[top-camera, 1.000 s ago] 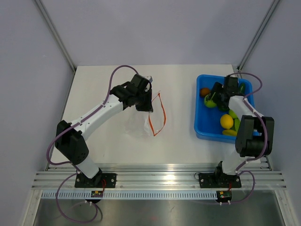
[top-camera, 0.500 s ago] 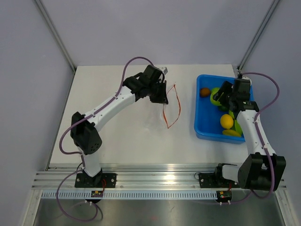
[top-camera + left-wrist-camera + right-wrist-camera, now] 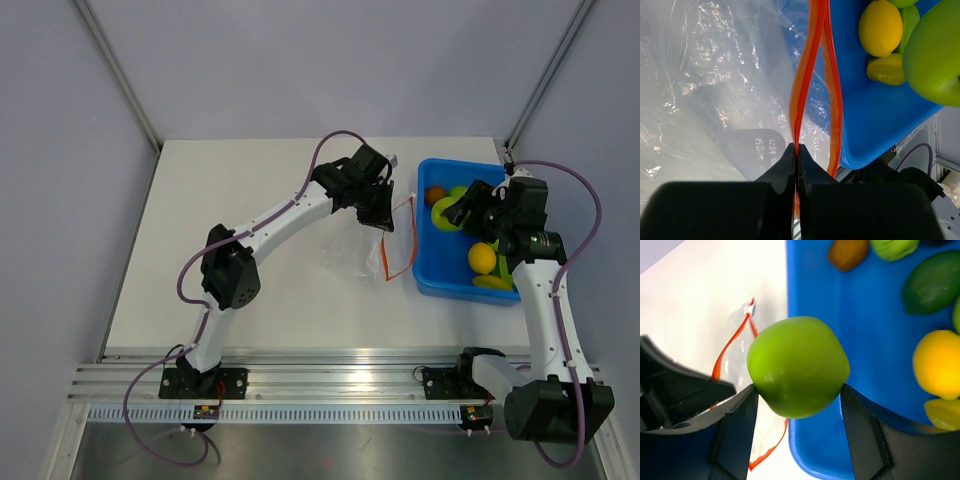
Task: Place the food in the zip-top bag and seal the zipper
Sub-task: Place the fake fruit in the zipper food storage bag.
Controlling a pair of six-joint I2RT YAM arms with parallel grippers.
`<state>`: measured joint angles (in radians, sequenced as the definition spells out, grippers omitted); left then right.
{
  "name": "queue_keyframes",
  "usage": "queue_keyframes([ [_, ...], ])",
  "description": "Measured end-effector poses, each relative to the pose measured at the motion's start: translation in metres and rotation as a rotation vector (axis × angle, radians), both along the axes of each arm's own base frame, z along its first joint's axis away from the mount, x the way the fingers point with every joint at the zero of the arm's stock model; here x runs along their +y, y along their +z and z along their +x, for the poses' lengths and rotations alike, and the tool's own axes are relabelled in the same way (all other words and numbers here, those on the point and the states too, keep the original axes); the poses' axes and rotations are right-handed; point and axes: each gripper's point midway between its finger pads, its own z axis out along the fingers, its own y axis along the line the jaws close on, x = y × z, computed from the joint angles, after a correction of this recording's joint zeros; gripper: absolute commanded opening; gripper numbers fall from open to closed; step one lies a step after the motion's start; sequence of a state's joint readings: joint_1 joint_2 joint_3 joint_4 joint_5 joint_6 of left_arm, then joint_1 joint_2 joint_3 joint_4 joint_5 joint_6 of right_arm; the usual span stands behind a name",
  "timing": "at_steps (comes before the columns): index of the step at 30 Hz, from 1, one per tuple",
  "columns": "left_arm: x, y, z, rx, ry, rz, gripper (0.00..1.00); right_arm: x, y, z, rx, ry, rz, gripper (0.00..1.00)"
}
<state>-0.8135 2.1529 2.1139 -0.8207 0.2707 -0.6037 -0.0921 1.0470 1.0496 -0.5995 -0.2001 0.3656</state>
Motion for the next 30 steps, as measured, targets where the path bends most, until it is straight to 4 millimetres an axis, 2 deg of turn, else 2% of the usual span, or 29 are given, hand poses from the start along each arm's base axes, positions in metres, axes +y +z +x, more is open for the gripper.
queue_keyframes([
  [4, -0.002, 0.005, 0.0, 0.002, 0.001, -0.014, 0.0, 0.031, 0.003, -0.008, 0.012, 0.129, 0.048, 0.36],
  [8, -0.005, 0.015, 0.002, -0.008, 0.006, -0.036, 0.0, 0.076, 0.003, -0.019, 0.018, 0.285, 0.061, 0.37],
  [11, -0.003, 0.014, 0.001, -0.006, 0.01, -0.026, 0.0, 0.096, -0.002, -0.02, 0.034, 0.345, 0.057, 0.37],
  [16, 0.009, 0.009, 0.002, 0.021, 0.03, 0.011, 0.0, 0.105, -0.011, -0.015, 0.061, 0.358, 0.058, 0.4],
  [20, 0.014, 0.017, 0.0, 0.019, 0.034, 0.008, 0.0, 0.104, -0.015, -0.012, 0.071, 0.348, 0.05, 0.47],
  [24, 0.015, 0.037, -0.004, 0.021, 0.03, -0.041, 0.0, 0.103, -0.016, -0.011, 0.075, 0.341, 0.044, 0.47],
  [30, 0.002, 0.087, -0.016, 0.004, -0.016, -0.202, 0.0, 0.111, -0.016, -0.015, 0.077, 0.37, 0.051, 0.51],
])
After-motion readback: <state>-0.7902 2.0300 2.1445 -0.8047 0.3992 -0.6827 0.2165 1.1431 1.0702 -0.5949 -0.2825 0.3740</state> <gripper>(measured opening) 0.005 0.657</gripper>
